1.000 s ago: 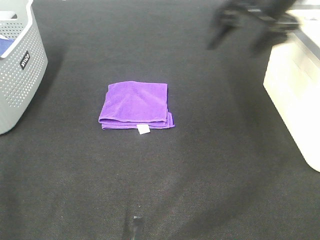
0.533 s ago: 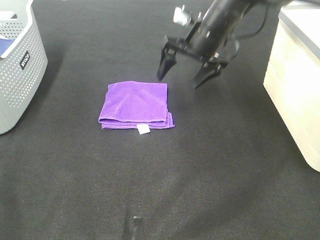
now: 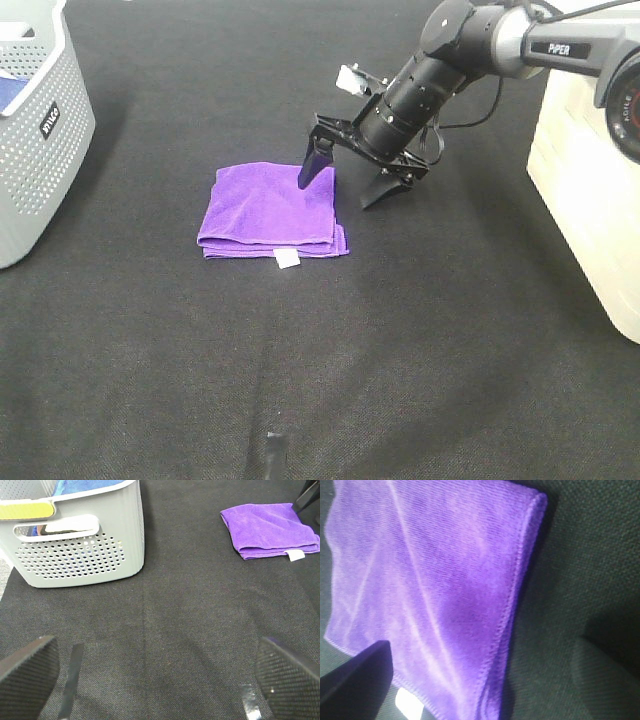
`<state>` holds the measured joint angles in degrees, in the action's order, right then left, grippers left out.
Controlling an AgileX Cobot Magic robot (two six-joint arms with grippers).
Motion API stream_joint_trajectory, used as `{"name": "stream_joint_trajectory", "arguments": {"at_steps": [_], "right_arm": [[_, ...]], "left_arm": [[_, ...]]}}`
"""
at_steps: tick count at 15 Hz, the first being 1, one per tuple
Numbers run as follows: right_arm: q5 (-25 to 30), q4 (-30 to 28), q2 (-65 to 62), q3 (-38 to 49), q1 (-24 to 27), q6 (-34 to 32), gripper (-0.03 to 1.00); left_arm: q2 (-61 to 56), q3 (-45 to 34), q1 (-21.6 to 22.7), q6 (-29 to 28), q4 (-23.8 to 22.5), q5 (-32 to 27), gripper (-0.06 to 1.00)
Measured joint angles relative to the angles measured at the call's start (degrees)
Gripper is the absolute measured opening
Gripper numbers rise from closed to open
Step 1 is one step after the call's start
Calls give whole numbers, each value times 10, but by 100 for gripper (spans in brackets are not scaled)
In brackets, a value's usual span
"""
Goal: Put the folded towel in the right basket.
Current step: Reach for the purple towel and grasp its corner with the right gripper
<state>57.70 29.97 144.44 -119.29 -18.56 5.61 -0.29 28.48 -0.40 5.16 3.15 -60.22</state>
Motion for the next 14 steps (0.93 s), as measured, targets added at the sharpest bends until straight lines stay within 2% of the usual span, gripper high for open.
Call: {"name": "stream_joint_trajectory", "arguments": {"at_steps": [3,9,10,14], "right_arm": [[-17,-8,5,-2,0,1,91],[-13,-3,16,-9,0,1,88],[-13,6,21,-11,1,1,87],[-32,114,52,-19,-3,1,79]], "left_arm": [[0,0,0,0,0,0,99],[0,0,0,0,0,0,99],[0,0,0,0,0,0,99],[0,0,0,0,0,0,99]]}}
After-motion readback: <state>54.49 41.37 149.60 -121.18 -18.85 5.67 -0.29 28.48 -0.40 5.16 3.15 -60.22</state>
